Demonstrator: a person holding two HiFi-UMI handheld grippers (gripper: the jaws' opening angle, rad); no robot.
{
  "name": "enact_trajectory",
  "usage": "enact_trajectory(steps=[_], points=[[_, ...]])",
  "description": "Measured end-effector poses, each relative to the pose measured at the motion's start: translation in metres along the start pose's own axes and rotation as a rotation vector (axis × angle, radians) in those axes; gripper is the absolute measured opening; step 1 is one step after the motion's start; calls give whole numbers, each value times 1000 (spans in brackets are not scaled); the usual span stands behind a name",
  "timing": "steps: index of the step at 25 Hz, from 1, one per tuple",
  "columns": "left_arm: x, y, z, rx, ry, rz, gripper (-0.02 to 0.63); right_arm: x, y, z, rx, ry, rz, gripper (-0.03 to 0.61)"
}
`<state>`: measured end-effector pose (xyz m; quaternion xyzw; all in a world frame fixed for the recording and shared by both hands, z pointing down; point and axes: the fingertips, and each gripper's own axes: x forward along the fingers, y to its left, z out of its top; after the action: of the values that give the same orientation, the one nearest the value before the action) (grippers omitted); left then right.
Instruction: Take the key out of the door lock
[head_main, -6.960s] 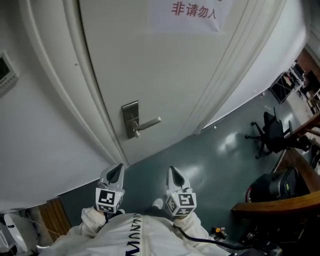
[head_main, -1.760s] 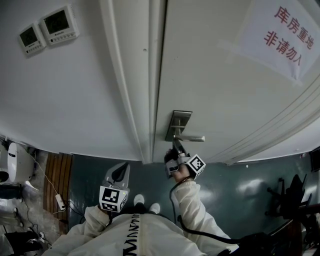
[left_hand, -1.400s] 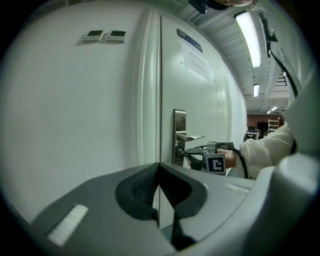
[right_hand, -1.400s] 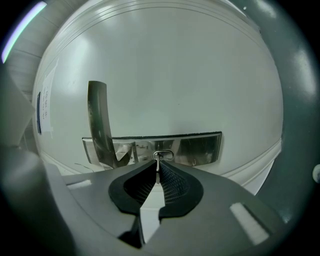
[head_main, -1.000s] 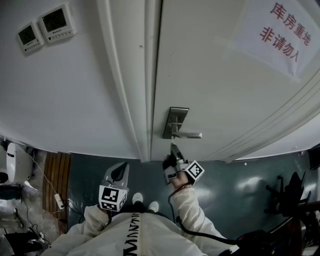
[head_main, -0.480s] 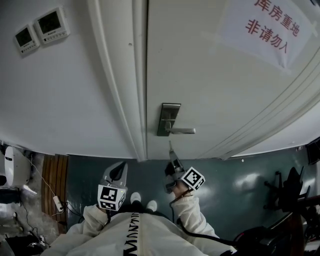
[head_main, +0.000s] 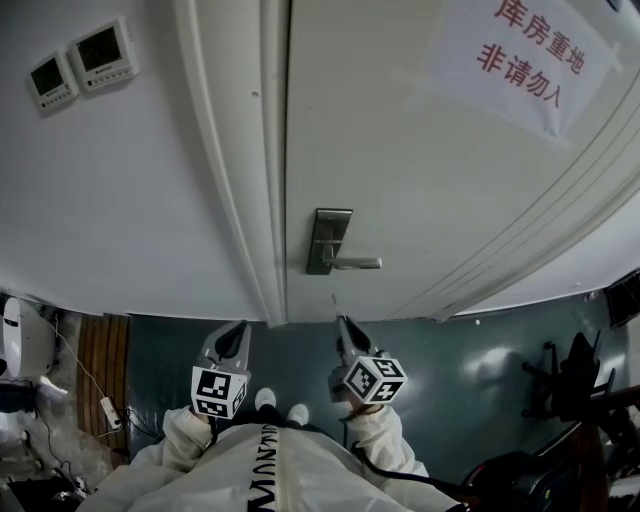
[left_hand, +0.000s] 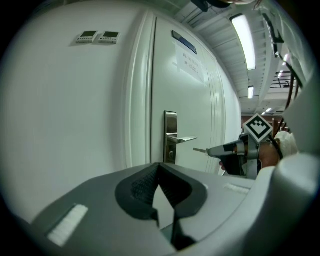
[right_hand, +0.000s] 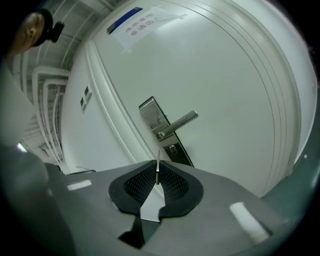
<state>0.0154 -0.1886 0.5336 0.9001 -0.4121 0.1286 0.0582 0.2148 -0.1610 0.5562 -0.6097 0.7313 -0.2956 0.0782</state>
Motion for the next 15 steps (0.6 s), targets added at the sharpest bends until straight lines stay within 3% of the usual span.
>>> enact_trajectory(steps=[8, 15], points=[[5, -7, -1, -2, -4, -22, 0, -28, 10, 20, -413, -22, -181, 23], [3, -10, 1, 3, -11, -13, 0, -41, 18, 18, -459, -31, -179, 23]])
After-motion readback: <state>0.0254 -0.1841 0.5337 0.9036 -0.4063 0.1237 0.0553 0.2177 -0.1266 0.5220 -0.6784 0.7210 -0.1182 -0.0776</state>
